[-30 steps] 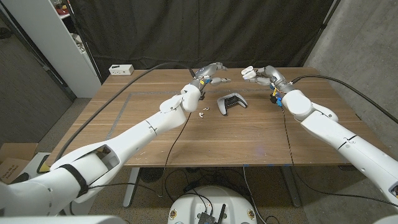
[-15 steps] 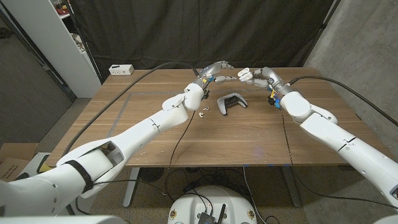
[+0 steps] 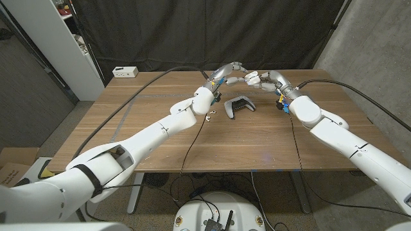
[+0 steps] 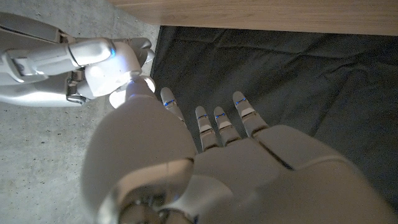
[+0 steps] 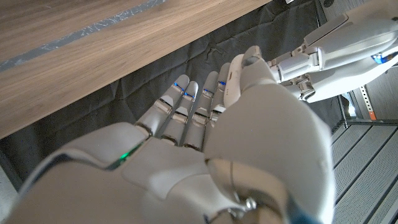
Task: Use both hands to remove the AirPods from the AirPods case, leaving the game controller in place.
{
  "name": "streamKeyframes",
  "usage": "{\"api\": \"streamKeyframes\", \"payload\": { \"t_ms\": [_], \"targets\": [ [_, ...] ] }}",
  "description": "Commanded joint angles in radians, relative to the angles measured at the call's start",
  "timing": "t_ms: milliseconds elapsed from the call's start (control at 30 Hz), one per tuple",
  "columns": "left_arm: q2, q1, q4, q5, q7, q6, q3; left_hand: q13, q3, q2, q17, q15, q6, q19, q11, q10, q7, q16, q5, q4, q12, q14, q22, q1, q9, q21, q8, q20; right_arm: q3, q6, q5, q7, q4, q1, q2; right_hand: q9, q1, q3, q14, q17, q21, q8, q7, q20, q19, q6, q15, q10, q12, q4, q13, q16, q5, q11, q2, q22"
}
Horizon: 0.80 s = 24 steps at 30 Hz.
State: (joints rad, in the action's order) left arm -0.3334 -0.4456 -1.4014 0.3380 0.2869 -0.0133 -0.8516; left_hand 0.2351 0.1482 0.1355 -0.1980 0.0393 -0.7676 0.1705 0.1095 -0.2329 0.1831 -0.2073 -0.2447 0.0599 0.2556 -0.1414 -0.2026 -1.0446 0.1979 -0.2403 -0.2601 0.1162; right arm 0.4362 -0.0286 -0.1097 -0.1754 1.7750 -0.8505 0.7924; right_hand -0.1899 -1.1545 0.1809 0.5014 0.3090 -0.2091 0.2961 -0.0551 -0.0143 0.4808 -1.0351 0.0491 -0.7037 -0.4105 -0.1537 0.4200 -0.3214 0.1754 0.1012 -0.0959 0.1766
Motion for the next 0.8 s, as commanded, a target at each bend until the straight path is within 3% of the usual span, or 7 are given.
{"api": "streamKeyframes", "payload": {
  "t_ms": [33, 233, 300, 800],
  "targets": [
    [0.01, -0.021, 0.028, -0.034, 0.03, 0.096, 0.013, 0.005, -0.007, 0.004, -0.002, 0.04, -0.088, 0.011, 0.02, -0.037, 0.002, -0.01, -0.005, -0.015, 0.017, -0.03, -0.002, -0.023, 0.005, -0.005, -0.025, -0.002, -0.006, -0.005, 0.004, 0.0, 0.009, -0.01, 0.002, -0.234, -0.001, 0.006, 0.0, 0.003, 0.002, 0.005, 0.071, 0.001, -0.004, -0.08, 0.155, -0.003, 0.003, 0.007, 0.001, 0.0, 0.009, 0.004, -0.011, 0.003],
    [-0.006, -0.035, 0.004, -0.036, 0.022, 0.106, 0.022, 0.006, -0.008, 0.008, -0.003, 0.048, -0.104, 0.013, 0.006, -0.046, -0.018, -0.011, -0.004, -0.015, 0.021, -0.037, -0.002, -0.021, 0.007, -0.006, -0.025, -0.001, -0.007, -0.02, 0.005, -0.003, 0.014, -0.011, 0.0, -0.233, -0.002, 0.007, 0.0, 0.001, 0.001, 0.003, 0.069, 0.0, -0.003, -0.082, 0.155, -0.002, 0.004, 0.006, 0.001, 0.002, 0.009, 0.004, -0.01, 0.003],
    [-0.011, -0.04, -0.008, -0.035, 0.019, 0.103, 0.025, 0.007, -0.007, 0.008, -0.004, 0.051, -0.101, 0.014, 0.015, -0.049, -0.023, -0.012, -0.003, -0.013, 0.022, -0.041, -0.002, -0.018, 0.008, -0.007, -0.021, -0.005, -0.005, -0.022, 0.008, -0.004, 0.014, -0.01, 0.0, -0.234, -0.001, 0.007, 0.0, 0.002, 0.001, 0.003, 0.07, 0.0, -0.003, -0.081, 0.156, -0.004, 0.003, 0.006, 0.001, 0.001, 0.009, 0.004, -0.011, 0.003],
    [-0.036, -0.079, -0.059, -0.035, 0.013, 0.098, 0.047, 0.009, 0.004, 0.001, -0.007, 0.056, -0.108, 0.011, 0.011, -0.051, -0.025, -0.014, -0.001, 0.0, 0.023, -0.05, -0.002, 0.008, 0.009, -0.006, -0.013, -0.007, 0.0, -0.042, 0.016, -0.01, 0.02, -0.005, -0.004, -0.234, -0.002, 0.006, -0.001, 0.005, 0.001, 0.001, 0.069, -0.001, -0.003, -0.084, 0.156, -0.003, 0.004, 0.006, 0.002, 0.0, 0.009, 0.005, -0.011, 0.003]
  ]
}}
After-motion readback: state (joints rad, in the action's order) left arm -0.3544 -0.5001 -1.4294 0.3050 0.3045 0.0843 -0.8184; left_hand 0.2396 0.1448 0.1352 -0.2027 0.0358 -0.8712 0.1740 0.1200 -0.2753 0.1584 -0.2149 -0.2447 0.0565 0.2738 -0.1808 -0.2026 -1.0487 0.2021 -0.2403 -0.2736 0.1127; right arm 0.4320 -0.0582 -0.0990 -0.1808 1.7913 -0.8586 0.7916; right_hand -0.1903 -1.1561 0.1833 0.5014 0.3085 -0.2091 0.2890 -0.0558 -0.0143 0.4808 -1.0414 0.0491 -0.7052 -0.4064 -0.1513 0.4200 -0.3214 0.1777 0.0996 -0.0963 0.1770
